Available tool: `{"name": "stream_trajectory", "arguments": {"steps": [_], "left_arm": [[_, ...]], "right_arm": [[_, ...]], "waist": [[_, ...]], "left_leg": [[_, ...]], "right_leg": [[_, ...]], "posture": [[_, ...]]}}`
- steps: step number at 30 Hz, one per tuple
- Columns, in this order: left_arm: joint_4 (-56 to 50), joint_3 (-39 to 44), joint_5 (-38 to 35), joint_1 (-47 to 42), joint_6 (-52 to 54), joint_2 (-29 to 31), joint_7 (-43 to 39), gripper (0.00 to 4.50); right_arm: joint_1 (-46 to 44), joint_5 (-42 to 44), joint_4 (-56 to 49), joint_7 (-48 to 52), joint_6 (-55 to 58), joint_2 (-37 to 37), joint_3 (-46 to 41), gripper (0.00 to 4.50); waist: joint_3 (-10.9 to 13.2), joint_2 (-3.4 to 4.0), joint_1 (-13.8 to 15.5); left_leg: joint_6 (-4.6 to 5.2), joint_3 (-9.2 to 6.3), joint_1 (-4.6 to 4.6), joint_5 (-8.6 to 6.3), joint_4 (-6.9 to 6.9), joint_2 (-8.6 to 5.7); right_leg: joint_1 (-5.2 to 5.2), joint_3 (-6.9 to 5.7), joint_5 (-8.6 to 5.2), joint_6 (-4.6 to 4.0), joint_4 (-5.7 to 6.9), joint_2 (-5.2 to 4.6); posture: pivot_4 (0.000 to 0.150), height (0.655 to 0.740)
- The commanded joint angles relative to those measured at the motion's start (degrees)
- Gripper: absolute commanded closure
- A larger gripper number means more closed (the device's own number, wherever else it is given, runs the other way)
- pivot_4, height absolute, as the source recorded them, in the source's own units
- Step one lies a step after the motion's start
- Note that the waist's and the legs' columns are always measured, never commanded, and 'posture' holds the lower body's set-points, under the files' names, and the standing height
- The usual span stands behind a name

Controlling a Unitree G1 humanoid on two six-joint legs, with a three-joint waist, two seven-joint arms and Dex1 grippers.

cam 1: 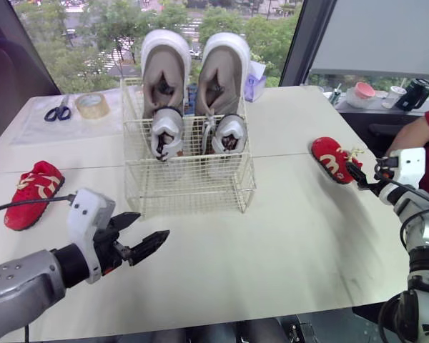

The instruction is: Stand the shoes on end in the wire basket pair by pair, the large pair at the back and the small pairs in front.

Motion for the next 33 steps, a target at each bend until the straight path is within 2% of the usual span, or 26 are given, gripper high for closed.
{"name": "stream_trajectory", "arguments": {"steps": [1,8,14,23,26,30,31,33], "left_arm": [[-1.2,3.9,-8.9,2.1,-3.3,2.1,-2.4,0.06],[0.1,3.2,-11.0,4.2,-5.2,4.7,-3.3,0.06],[0.5,2.6,-10.1,5.0,-5.4,5.9,-3.9,0.06],[0.3,3.8,-7.7,6.8,-4.3,8.0,-5.5,0.06],[0.1,5.4,-8.1,7.7,-4.4,8.2,-5.4,0.00],[0.1,7.1,-8.4,8.9,-4.4,8.3,-5.7,0.00],[0.0,7.4,-8.2,9.2,-4.5,8.2,-5.8,0.00],[-0.1,7.6,-7.9,9.6,-4.5,7.9,-6.0,0.00]], "right_arm": [[0.5,-0.3,0.4,1.2,-2.7,-1.2,-0.9,0.00],[0.4,1.1,0.2,4.7,-1.2,0.2,-0.6,0.00],[-2.0,1.0,4.1,5.3,-0.9,1.0,-0.4,0.00],[-12.6,-3.9,27.2,6.6,-9.3,1.6,2.5,0.00],[-14.8,-4.9,30.6,6.6,-11.2,2.1,2.8,0.86],[-16.5,-5.4,32.5,6.1,-12.6,3.1,2.8,2.64],[-16.7,-5.6,32.8,6.0,-12.9,3.4,2.9,2.86],[-16.8,-5.8,33.0,5.9,-13.1,3.7,3.0,2.91]], "waist": [[0.0,0.01,0.0],[0.0,0.11,0.1],[0.0,0.12,0.0],[0.1,0.20,-0.3],[0.1,0.20,-0.3],[0.1,0.21,-0.3],[0.1,0.21,-0.3],[0.1,0.21,-0.3]], "left_leg": [[0.00,0.00,0.00,0.00,0.00,0.01],[0.00,0.00,0.00,0.00,0.01,-0.02],[0.00,0.00,0.00,0.00,0.00,-0.01],[0.00,0.02,0.01,-0.01,-0.02,-0.06],[0.00,0.02,0.01,-0.01,-0.06,-0.06],[0.00,0.01,0.01,-0.01,-0.06,-0.05],[0.00,0.01,0.01,-0.01,-0.06,-0.04],[-0.01,0.01,0.01,-0.01,-0.06,-0.04]], "right_leg": [[0.00,0.00,0.00,0.00,0.00,0.00],[0.01,0.01,0.00,-0.01,0.00,-0.01],[0.00,0.00,0.00,-0.01,0.00,-0.01],[0.00,0.01,-0.01,-0.01,-0.06,-0.01],[-0.01,0.01,-0.01,-0.01,-0.07,0.00],[-0.01,0.00,-0.01,-0.01,-0.08,0.00],[-0.01,0.00,-0.01,-0.01,-0.08,0.00],[-0.01,0.00,-0.01,-0.01,-0.08,0.00]], "posture": [[0.150,0.7400],[0.150,0.7400],[0.150,0.7400],[0.150,0.7400],[0.150,0.7400],[0.150,0.7400],[0.150,0.7400],[0.150,0.7400]]}}
